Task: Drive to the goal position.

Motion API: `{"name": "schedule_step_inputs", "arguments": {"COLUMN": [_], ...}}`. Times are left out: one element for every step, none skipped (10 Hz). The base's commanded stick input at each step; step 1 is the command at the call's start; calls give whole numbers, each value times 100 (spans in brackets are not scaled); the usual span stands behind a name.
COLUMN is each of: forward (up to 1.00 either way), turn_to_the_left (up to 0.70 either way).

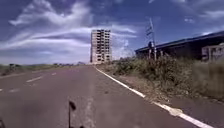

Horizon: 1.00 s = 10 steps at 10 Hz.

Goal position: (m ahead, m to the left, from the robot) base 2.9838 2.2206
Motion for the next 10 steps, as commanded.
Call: {"name": "schedule_step_inputs", "arguments": {"forward": [100,100,100,100,100,100,100,100,100,100], "turn_to_the_left": [20,1,0,0,0,0,0,0,0,0]}}
